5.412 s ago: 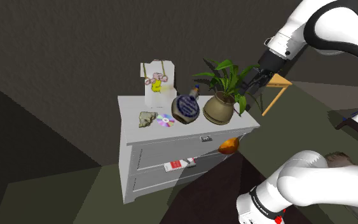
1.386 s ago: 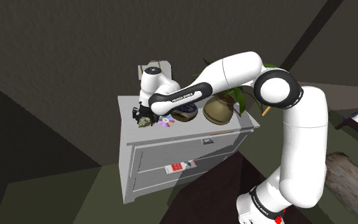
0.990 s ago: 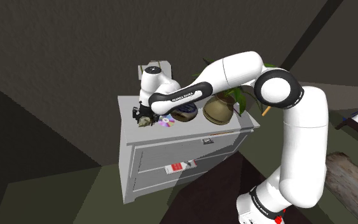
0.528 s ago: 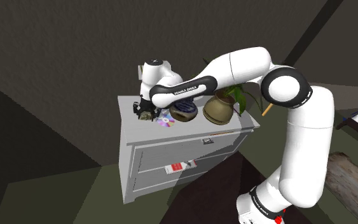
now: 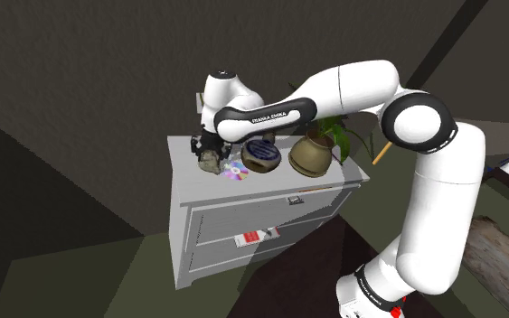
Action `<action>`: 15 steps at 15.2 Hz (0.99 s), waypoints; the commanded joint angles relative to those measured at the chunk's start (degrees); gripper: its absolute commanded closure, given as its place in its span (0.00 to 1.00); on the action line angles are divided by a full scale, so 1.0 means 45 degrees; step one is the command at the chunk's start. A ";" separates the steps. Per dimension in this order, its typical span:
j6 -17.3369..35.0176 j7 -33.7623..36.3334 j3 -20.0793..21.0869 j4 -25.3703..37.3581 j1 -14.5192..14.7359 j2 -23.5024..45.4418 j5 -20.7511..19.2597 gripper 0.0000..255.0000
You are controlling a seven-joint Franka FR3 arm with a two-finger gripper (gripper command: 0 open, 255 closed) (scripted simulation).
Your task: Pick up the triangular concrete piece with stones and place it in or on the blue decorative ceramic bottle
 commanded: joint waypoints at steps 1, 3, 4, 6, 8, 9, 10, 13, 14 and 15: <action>-0.0308 -0.0084 0.0062 0.0141 -0.0023 -0.0180 0.0108 1.00; -0.0566 -0.0161 0.0111 0.0247 -0.0050 -0.0346 0.0201 1.00; -0.0697 -0.0198 0.0135 0.0304 -0.0062 -0.0425 0.0246 1.00; -0.0961 -0.0273 0.0180 0.0429 -0.0084 -0.0579 0.0335 1.00; -0.1230 -0.0346 0.0222 0.0566 -0.0104 -0.0724 0.0420 1.00; -0.1089 -0.0322 0.0197 0.0505 -0.0102 -0.0645 0.0376 1.00; -0.1089 -0.0322 0.0197 0.0505 -0.0103 -0.0645 0.0376 0.00; -0.0898 -0.0716 -0.0024 0.1034 -0.0478 0.0225 0.0543 0.00; -0.0850 -0.0847 -0.0094 0.1236 -0.0599 0.0530 0.0599 0.00; -0.0811 -0.0978 -0.0160 0.1451 -0.0719 0.0842 0.0655 0.00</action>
